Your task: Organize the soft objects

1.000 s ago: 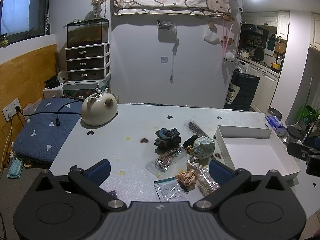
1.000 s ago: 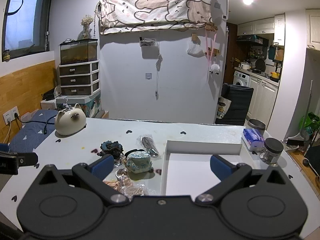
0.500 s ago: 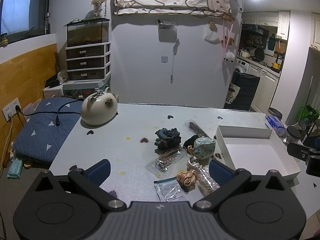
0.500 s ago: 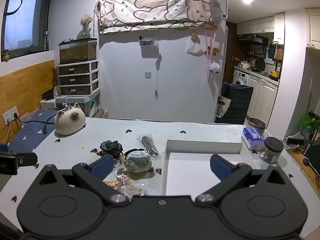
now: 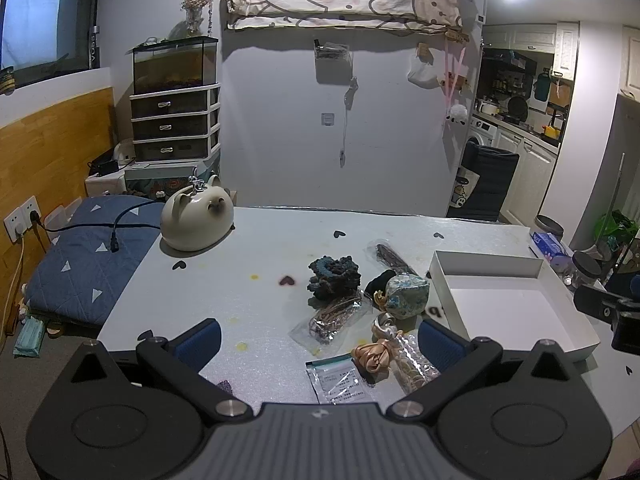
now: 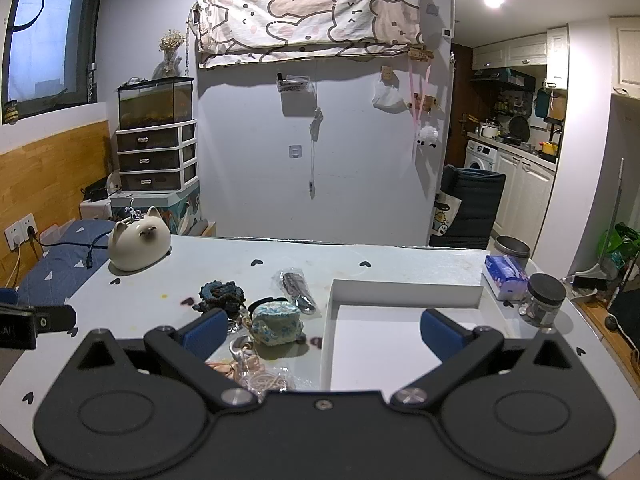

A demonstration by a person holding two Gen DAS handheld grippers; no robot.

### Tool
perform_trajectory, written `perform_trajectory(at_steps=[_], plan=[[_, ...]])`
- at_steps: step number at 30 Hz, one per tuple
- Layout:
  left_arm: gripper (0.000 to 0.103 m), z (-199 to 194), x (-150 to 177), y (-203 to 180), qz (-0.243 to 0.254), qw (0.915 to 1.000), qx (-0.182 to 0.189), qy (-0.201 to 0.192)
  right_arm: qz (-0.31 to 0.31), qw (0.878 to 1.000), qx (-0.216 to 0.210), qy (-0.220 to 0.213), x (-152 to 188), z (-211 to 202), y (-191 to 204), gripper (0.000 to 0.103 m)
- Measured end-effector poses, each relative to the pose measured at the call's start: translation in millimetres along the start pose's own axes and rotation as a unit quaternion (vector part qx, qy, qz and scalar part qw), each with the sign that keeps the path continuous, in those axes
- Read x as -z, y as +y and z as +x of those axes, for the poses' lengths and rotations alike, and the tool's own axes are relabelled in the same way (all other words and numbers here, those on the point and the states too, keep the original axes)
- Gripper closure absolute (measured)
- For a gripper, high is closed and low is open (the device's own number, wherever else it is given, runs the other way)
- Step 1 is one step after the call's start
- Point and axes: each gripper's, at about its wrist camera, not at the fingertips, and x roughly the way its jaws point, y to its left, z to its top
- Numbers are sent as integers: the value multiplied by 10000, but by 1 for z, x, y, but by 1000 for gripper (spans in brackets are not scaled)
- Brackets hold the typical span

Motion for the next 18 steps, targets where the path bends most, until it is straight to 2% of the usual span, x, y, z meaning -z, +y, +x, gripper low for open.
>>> perform_trajectory(at_steps=[18], plan=[[0, 4, 0, 1, 0, 10000, 8, 1, 10, 10000, 10, 1, -2, -1, 1, 0]])
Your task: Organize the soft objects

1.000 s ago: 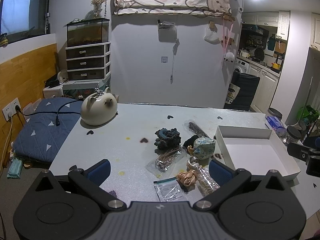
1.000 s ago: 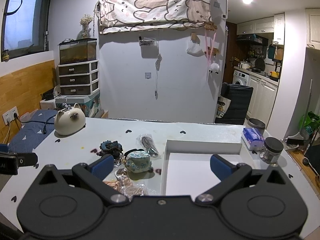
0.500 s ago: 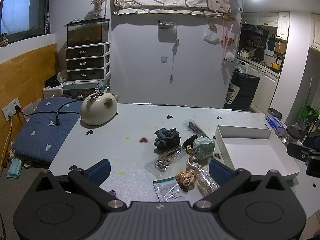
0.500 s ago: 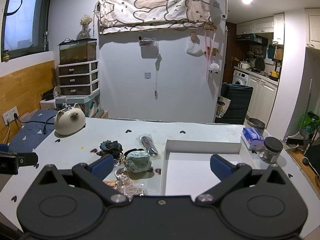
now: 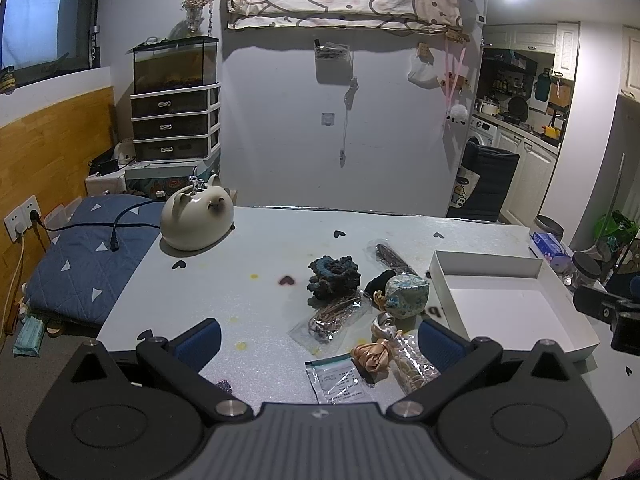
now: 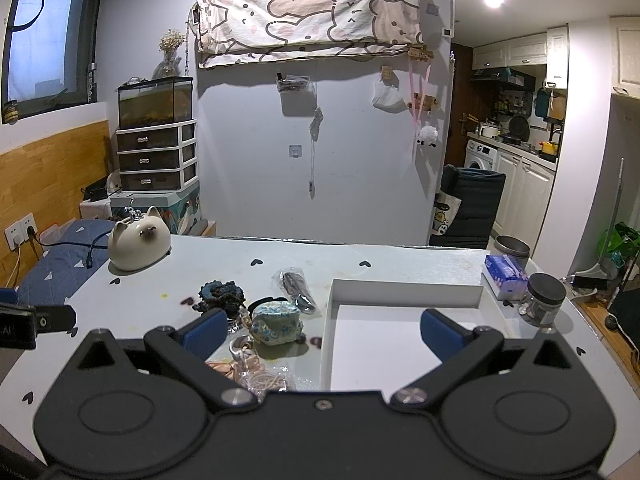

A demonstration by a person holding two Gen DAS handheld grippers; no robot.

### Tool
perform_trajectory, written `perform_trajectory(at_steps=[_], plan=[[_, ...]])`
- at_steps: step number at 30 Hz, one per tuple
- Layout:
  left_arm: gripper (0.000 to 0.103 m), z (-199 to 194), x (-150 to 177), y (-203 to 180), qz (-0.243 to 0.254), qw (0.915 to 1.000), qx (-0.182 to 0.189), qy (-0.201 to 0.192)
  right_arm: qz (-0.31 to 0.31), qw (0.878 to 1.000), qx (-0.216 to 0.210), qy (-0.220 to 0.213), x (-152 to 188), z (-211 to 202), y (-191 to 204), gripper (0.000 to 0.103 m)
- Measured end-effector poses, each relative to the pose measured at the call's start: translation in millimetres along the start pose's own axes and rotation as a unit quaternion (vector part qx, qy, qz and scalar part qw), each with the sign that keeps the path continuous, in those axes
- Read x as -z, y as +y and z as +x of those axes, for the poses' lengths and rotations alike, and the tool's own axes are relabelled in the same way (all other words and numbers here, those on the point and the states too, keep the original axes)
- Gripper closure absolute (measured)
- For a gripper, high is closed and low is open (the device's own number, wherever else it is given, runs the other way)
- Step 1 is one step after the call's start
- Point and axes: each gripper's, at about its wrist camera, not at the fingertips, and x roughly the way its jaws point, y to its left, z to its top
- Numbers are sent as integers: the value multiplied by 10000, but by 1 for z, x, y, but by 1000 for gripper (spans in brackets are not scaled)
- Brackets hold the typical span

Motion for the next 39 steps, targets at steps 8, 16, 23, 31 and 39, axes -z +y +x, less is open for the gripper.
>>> perform_trajectory(at_steps=[8, 16, 23, 31, 39], plan=[[0, 0, 0, 0, -1, 10000, 3, 3, 0, 10000, 2, -2, 0, 0, 0, 0], [0, 0, 0, 0, -1, 10000, 4, 2, 1, 10000, 3, 0, 0, 0, 0, 0], [0, 6, 0, 0, 32, 10000, 11, -45, -19, 10000, -4, -15, -1, 1, 0, 0], [0, 22, -17, -10, 116, 9997, 15, -199, -31, 9998, -90, -177, -10, 13, -4, 0], [0, 53, -42, -13, 118, 9994, -39, -316, -81, 9994, -102, -316, -32, 48, -7, 0]])
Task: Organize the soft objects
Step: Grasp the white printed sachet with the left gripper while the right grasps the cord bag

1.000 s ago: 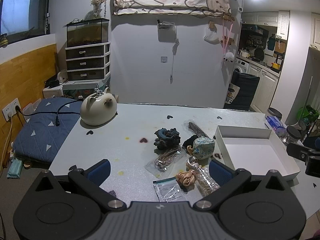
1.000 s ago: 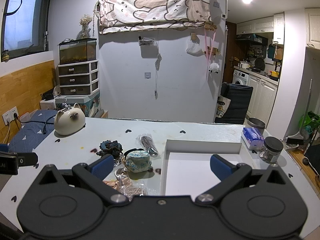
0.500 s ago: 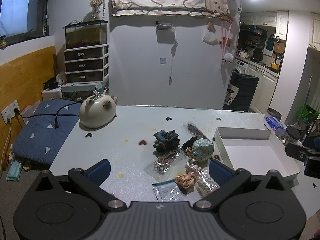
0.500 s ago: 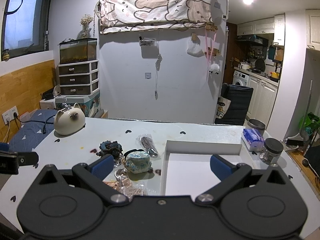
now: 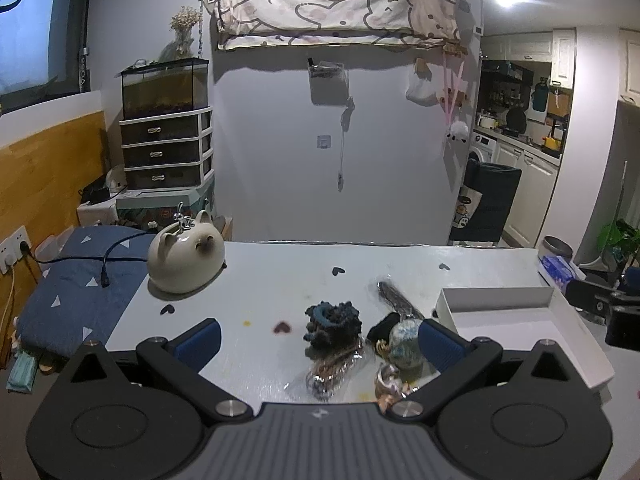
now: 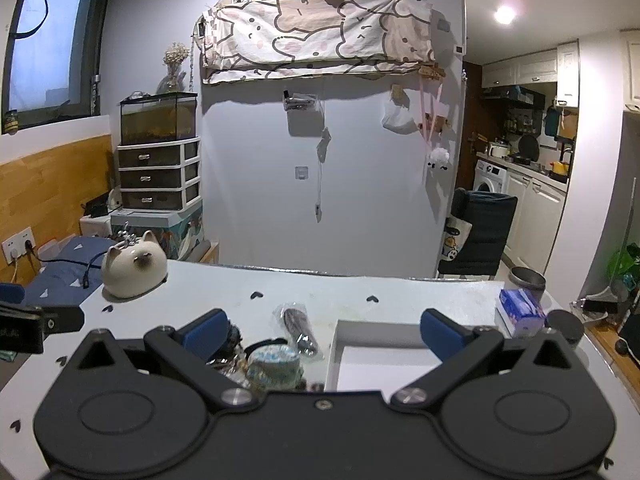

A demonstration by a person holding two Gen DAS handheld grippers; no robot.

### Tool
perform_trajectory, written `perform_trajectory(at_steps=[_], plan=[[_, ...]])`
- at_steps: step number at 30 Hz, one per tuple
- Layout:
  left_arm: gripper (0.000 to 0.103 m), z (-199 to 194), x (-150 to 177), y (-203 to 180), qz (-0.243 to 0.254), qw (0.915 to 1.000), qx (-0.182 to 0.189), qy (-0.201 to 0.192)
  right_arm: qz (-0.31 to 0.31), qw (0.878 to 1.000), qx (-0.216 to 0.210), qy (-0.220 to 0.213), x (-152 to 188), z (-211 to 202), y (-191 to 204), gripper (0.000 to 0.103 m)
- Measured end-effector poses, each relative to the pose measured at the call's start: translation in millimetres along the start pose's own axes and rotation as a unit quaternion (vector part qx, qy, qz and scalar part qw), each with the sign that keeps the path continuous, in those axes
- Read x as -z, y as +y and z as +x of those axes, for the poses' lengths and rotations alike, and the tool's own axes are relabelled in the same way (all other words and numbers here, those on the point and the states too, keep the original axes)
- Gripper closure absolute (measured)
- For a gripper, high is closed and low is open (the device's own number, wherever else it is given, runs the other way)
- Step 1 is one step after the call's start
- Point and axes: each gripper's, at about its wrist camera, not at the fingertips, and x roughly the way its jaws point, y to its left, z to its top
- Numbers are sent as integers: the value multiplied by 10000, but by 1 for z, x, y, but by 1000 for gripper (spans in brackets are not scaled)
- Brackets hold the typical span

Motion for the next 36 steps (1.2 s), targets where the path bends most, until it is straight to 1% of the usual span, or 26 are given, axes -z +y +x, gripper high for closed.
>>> perform_trajectory(at_steps=[3, 6, 8, 10, 11, 12, 14, 16, 17, 19, 22, 25, 27, 28, 29, 30, 31, 32, 34, 35, 36], plan=[[0, 20, -2, -2, -10, 9998, -123, 129, 27, 9999, -85, 88, -4, 20, -4, 0], [0, 43, 3, -5, 4, 9993, -223, 298, 49, 9994, -205, 265, -2, 42, -7, 0], [0, 60, 9, -6, -23, 9981, -241, 559, 83, 9986, -289, 444, 2, 57, -8, 0], [0, 75, 16, -6, -155, 9963, -249, 812, 94, 9973, -356, 641, 9, 70, -8, 0], [0, 82, 21, -6, -232, 9946, -269, 972, 78, 9965, -375, 746, 13, 76, -8, 2], [0, 91, 26, -6, -308, 9923, -306, 1162, 47, 9955, -411, 856, 17, 81, -7, 6], [0, 105, 38, -6, -454, 9872, -387, 1477, 4, 9931, -516, 1053, 25, 88, -7, 8], [0, 118, 51, -6, -580, 9821, -382, 1751, -22, 9907, -609, 1220, 32, 93, -8, 10], [0, 126, 59, -7, -609, 9788, -423, 1907, -42, 9889, -675, 1323, 36, 96, -8, 13], [0, 135, 69, -10, -620, 9747, -493, 2091, -105, 9855, -801, 1494, 44, 102, -8, 16], [1, 146, 84, -13, -730, 9689, -439, 2323, -149, 9793, -1015, 1746, 53, 110, -7, 20], [7, 159, 97, -16, -916, 9619, -444, 2539, -76, 9700, -1307, 2047, 63, 120, -8, 25], [13, 168, 105, -16, -1076, 9565, -398, 2683, -74, 9639, -1494, 2204, 68, 125, -6, 31], [15, 172, 109, -15, -1148, 9537, -379, 2754, -78, 9608, -1577, 2278, 70, 128, -5, 31], [20, 175, 113, -15, -1187, 9514, -400, 2814, -75, 9575, -1649, 2366, 73, 131, -4, 33], [22, 177, 117, -16, -1202, 9494, -441, 2869, -71, 9547, -1698, 2444, 75, 134, -4, 35], [22, 178, 120, -17, -1175, 9498, -493, 2858, -64, 9522, -1736, 2513, 77, 136, -3, 35], [24, 177, 120, -19, -1089, 9528, -530, 2785, -59, 9497, -1773, 2580, 79, 139, -3, 35], [27, 175, 121, -21, -984, 9547, -550, 2755, -55, 9451, -1852, 2691, 83, 144, -1, 35], [30, 173, 121, -22, -945, 9558, -554, 2728, -48, 9422, -1889, 2767, 85, 147, 1, 35], [34, 171, 122, -23, -888, 9569, -543, 2710, -51, 9402, -1900, 2828, 86, 151, 2, 35]])
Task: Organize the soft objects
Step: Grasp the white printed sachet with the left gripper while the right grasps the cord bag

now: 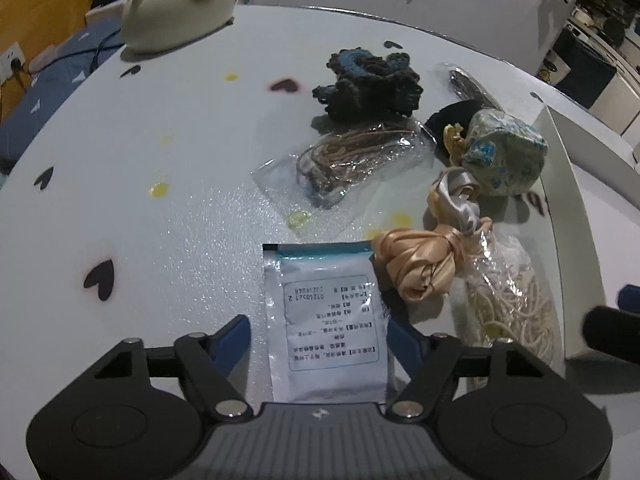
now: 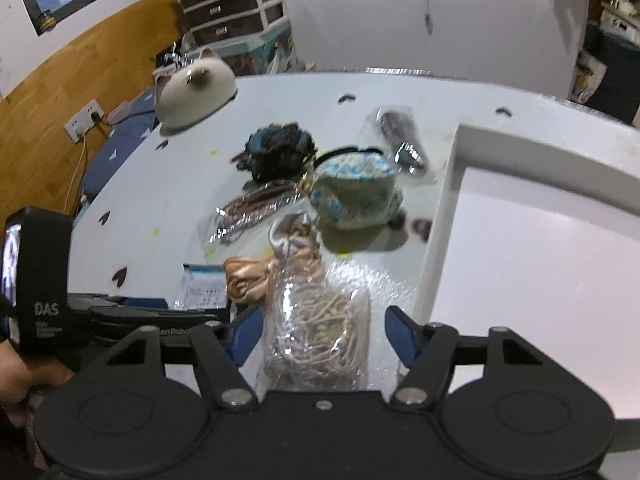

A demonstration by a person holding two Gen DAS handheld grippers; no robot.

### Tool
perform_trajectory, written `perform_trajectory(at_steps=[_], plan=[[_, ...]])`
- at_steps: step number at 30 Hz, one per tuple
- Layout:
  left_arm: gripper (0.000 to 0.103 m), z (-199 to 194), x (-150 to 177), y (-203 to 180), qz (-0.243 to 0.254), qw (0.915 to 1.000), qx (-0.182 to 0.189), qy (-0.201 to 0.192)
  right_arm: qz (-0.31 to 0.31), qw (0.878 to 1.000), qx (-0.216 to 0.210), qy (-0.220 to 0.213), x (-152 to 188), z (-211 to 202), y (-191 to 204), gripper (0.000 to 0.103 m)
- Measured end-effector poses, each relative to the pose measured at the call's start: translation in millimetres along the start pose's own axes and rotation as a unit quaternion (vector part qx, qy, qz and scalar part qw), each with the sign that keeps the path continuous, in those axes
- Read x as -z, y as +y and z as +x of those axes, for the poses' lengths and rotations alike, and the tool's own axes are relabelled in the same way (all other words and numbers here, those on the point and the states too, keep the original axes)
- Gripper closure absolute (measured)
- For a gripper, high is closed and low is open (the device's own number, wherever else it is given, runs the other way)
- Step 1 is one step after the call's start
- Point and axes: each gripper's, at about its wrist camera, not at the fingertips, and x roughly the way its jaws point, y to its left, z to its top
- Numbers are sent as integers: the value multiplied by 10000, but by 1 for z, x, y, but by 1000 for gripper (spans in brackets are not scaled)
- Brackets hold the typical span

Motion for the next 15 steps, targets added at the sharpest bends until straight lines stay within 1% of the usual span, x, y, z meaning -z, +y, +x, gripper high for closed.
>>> perform_trajectory(at_steps=[2, 3, 8, 15], plan=[[40, -4, 3, 2, 104, 9999, 71, -47, 24, 9999, -50, 120, 0, 8, 0, 35], [40, -5, 4, 3, 116, 9999, 112, -41, 50, 9998, -73, 184, 0, 12, 0, 34], [42, -11, 14, 14, 175, 9993, 337, -6, 189, 9987, -75, 472, -1, 31, -1, 30], [43, -22, 31, 30, 140, 9987, 474, 99, 206, 9972, 57, 718, -2, 54, 2, 28]])
